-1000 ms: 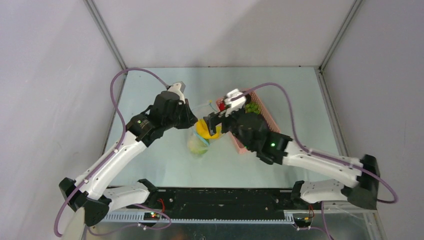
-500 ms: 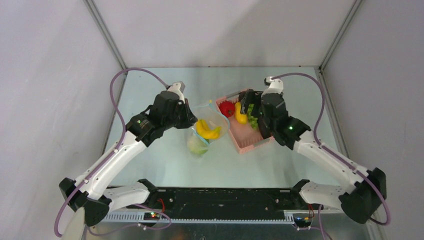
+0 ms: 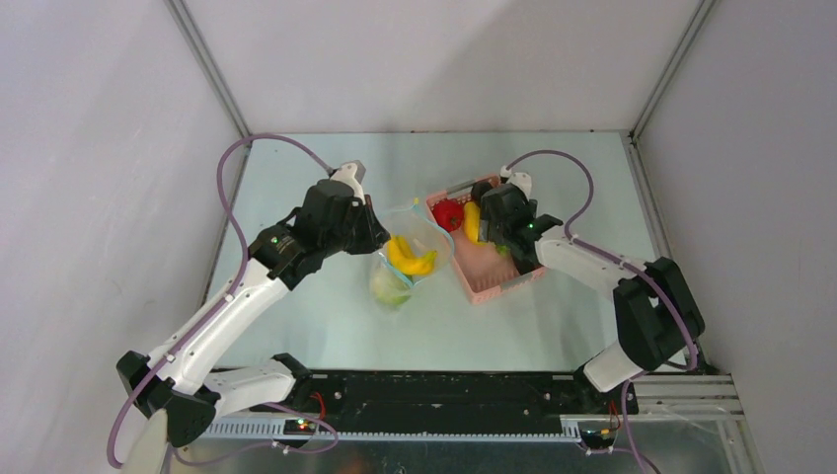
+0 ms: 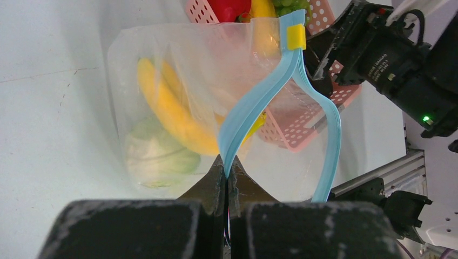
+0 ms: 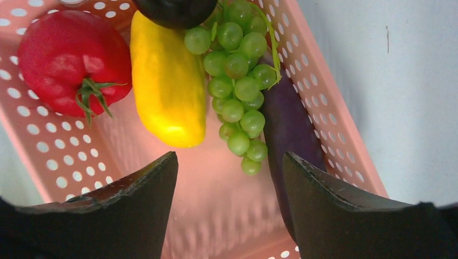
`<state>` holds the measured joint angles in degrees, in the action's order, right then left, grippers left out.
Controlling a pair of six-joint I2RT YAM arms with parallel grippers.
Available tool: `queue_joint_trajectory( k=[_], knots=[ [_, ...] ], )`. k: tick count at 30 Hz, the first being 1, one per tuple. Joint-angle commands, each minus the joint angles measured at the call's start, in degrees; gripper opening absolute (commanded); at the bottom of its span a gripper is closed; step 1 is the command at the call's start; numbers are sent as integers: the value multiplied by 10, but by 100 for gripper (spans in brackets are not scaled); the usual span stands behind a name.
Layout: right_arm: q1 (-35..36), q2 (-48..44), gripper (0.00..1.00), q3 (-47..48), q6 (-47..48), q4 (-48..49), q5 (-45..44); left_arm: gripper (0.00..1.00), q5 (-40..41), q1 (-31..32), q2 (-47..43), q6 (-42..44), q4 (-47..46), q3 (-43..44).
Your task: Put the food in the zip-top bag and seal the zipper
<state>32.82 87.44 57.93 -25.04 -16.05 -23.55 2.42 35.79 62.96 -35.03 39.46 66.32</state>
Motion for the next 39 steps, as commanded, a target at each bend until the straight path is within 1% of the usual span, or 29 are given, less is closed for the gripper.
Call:
queue_joint_trajectory(
  k=[1,11,16,22,29,32,33,38,39],
  knots=[
    [-4,25,73,47,21,-19,-24,0,-14,-5,-2,3,-24,6],
    [-6,45,70,59,67,-109,-28,0,-11,-5,0,6,-23,6],
    [-7,60,70,62,78,-149,-47,0,-13,-6,1,7,-23,7],
    [-10,81,68,62,81,-158,-47,0,-13,-6,0,7,-22,7],
    [-16,113,66,62,83,-136,-12,0,-13,-5,-1,7,-22,7],
    [-21,123,62,62,81,-128,3,0,-13,-6,-1,7,-23,8],
    [-24,125,59,62,81,-126,8,0,-13,-5,-1,8,-23,7],
    [-33,128,52,62,76,-119,35,0,-12,-6,-1,8,-23,7],
    [-34,128,49,62,75,-118,36,0,-12,-6,-2,8,-22,7]
  ],
)
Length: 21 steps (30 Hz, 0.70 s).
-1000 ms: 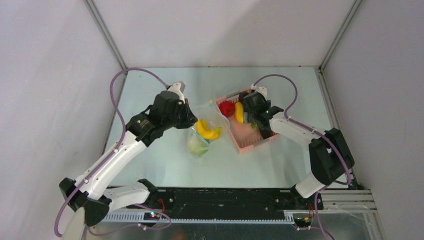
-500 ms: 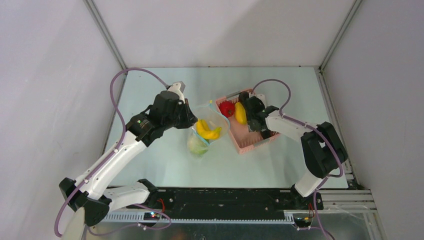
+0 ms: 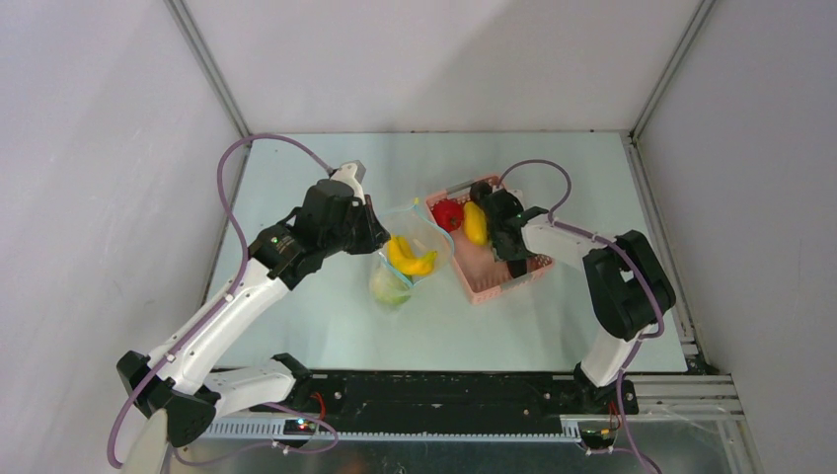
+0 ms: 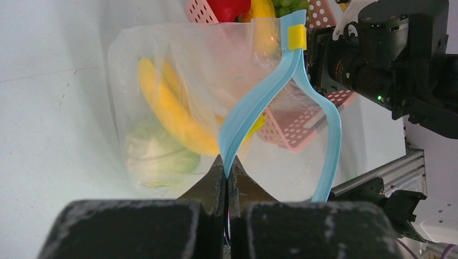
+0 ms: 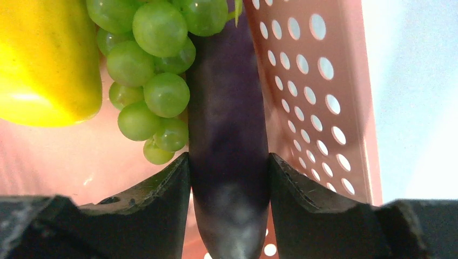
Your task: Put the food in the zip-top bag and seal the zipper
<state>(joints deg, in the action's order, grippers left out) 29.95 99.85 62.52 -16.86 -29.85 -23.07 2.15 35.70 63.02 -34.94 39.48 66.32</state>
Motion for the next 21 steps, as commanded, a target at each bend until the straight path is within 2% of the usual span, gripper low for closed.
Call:
queue_joint_trajectory(
  k=[1,3,6,8,12,21],
  knots=[
    [-5,2,47,16,-8,22,31,0,-9,-5,-3,7,-23,7],
    [-5,-3,39,16,-9,25,33,0,-9,-5,-3,7,-23,7],
    [-6,-18,20,16,-14,30,40,0,-10,-5,-2,7,-22,7],
    [-6,-33,14,16,-21,29,41,0,-10,-5,-2,7,-23,7],
    [-5,-76,7,16,-34,21,37,0,-10,-5,-2,7,-23,7],
    [-5,-154,4,16,-57,6,51,0,-14,-4,-2,6,-24,6]
  ],
)
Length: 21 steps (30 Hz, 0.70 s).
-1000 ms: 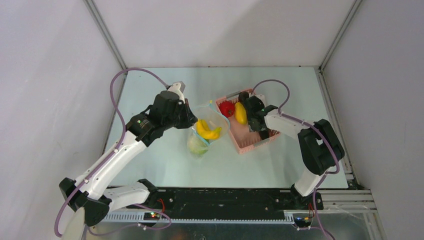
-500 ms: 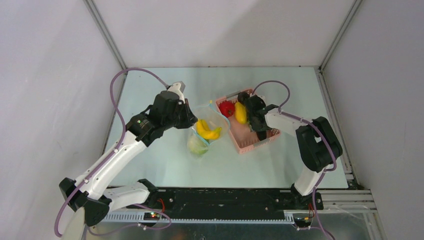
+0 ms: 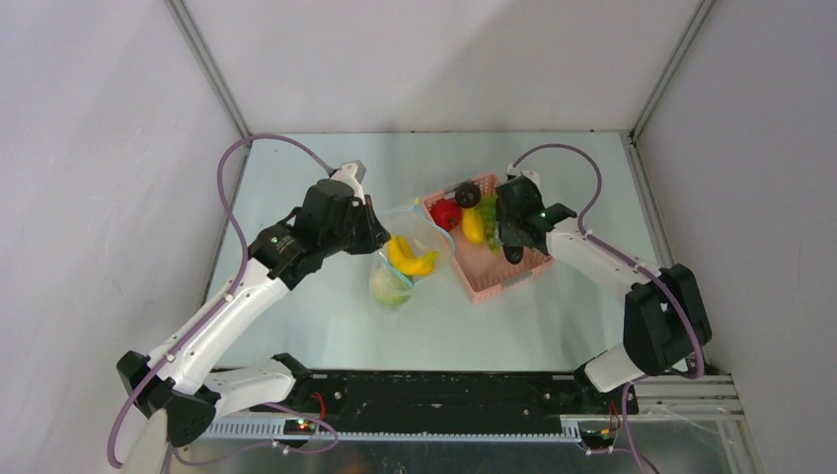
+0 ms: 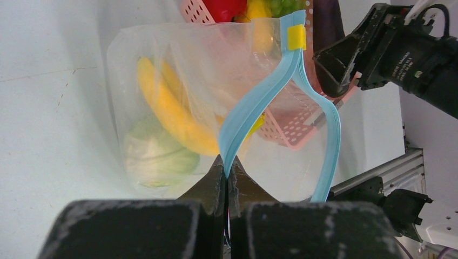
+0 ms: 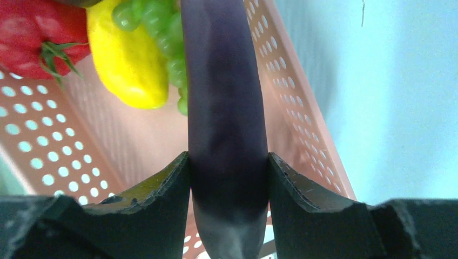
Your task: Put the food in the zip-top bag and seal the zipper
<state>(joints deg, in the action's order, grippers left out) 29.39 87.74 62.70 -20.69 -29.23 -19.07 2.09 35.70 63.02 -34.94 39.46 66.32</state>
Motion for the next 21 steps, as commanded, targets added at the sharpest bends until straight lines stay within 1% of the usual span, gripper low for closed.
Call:
queue_joint_trajectory(
  k=[1,7,10,13,17,18,21],
  knots=[
    [2,-36,4,14,-20,-3,16,0,-14,-5,-2,6,-24,6],
    [12,-80,2,13,-23,-11,40,0,-16,-5,-1,7,-24,6],
    [19,-125,2,11,-17,0,66,0,-16,-5,-2,6,-25,6],
    [35,-176,2,1,-5,44,106,0,-16,-5,-2,6,-25,5],
    [60,-246,2,-34,-3,131,186,0,-16,-5,-2,5,-25,5],
    [71,-253,2,-38,-2,159,212,0,-16,-5,-2,5,-26,4],
    [101,-275,3,-44,2,204,236,0,-16,-5,-2,5,-27,3]
  ],
)
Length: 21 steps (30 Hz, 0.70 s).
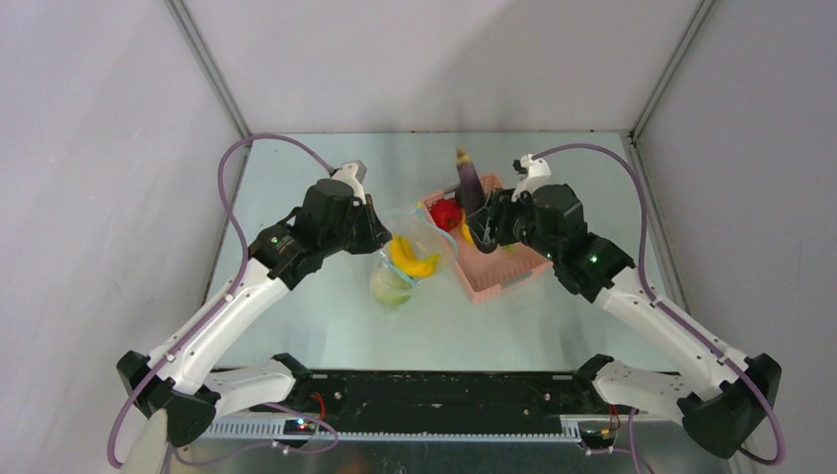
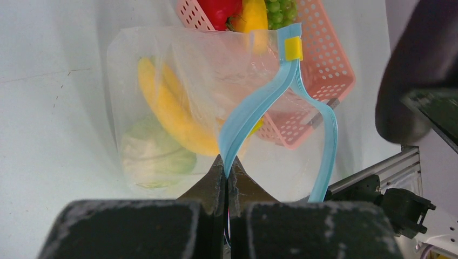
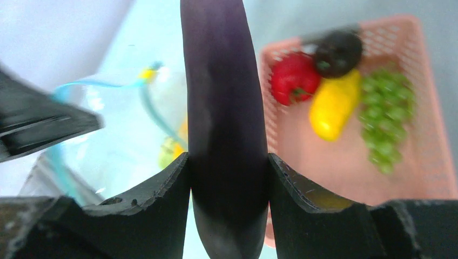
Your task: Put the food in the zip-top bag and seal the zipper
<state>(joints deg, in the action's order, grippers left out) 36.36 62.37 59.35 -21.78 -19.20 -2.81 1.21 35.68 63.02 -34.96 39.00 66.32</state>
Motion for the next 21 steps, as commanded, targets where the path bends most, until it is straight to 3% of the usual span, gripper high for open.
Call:
queue_joint_trajectory(
  k=[1,12,21],
  knots=[
    [48,-22,3,-11,15,124,73,0,-8,-4,-2,4,-23,3],
    [160,63,9,-10,38,302,-5,0,-19,-4,-3,2,-24,0],
    [198,108,22,-10,46,285,-67,0,-16,-4,-3,2,-24,1]
  ],
)
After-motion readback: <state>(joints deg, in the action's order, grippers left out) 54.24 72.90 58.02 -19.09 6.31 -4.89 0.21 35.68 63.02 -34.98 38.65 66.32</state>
